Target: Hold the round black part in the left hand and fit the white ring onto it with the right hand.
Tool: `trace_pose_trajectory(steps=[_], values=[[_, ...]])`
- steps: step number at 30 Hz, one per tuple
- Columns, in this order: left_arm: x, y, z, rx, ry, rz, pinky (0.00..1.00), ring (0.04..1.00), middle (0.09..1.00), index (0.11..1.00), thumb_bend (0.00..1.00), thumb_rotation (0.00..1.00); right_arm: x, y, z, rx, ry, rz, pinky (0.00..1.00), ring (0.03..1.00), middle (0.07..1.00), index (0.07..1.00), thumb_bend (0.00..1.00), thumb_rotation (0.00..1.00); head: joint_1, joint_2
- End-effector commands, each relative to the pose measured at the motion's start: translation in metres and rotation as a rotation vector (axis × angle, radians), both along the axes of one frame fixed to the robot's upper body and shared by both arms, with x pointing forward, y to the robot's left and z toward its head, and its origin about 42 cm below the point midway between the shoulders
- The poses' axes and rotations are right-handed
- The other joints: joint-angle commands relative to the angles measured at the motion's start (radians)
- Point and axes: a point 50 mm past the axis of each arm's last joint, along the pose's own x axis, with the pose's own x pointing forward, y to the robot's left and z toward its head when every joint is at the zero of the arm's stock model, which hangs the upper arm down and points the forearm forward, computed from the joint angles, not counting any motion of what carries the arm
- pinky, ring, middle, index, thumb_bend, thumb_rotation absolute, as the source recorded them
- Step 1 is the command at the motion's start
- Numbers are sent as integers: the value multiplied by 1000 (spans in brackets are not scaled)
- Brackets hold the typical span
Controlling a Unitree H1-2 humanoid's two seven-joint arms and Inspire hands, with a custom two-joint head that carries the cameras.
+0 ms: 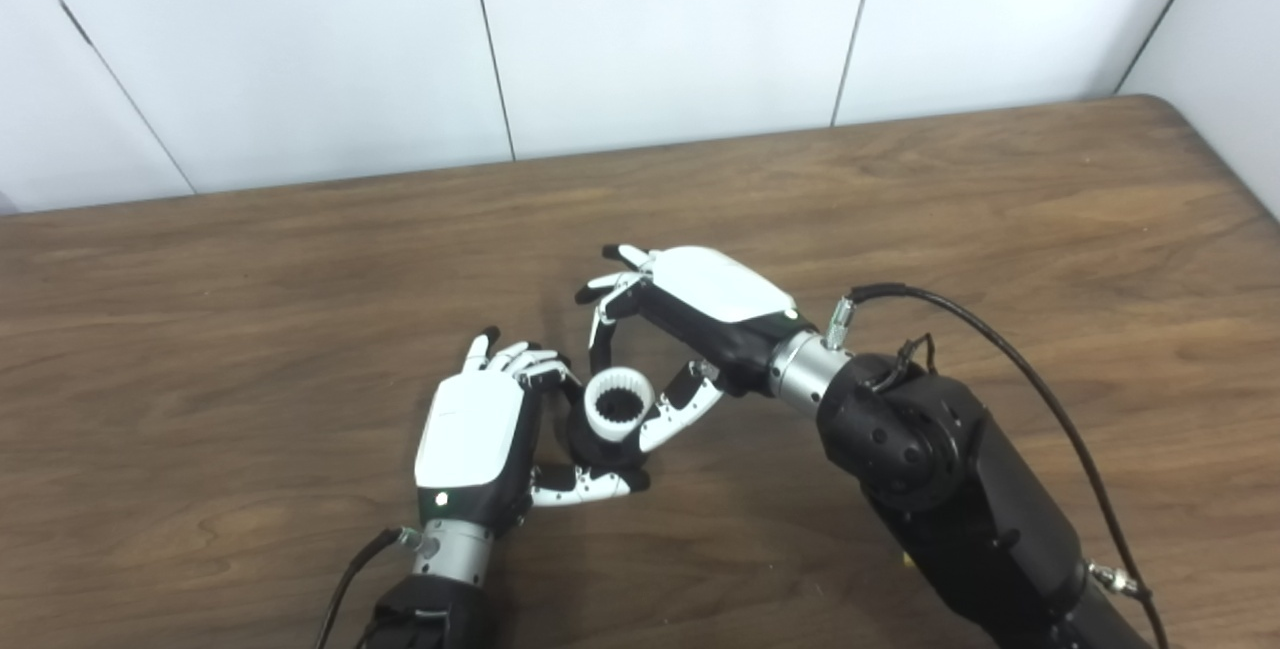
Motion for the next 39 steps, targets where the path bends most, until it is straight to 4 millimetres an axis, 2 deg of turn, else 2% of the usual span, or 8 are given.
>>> trace_pose_trajectory(steps=[1,16,39], values=[[-4,-6,-6,33,51,-34,971,837,746,484,525,54,4,2,12,12,-71,11,1000,1000,857,486,516,135,0,1],[-6,-8,-4,35,53,-38,978,839,747,484,525,53,7,6,3,10,-55,3,1000,1000,846,486,517,133,2,7],[-5,-10,-3,39,52,-38,986,841,751,484,525,54,9,5,0,10,-50,-6,1000,1000,844,486,517,133,6,12]])
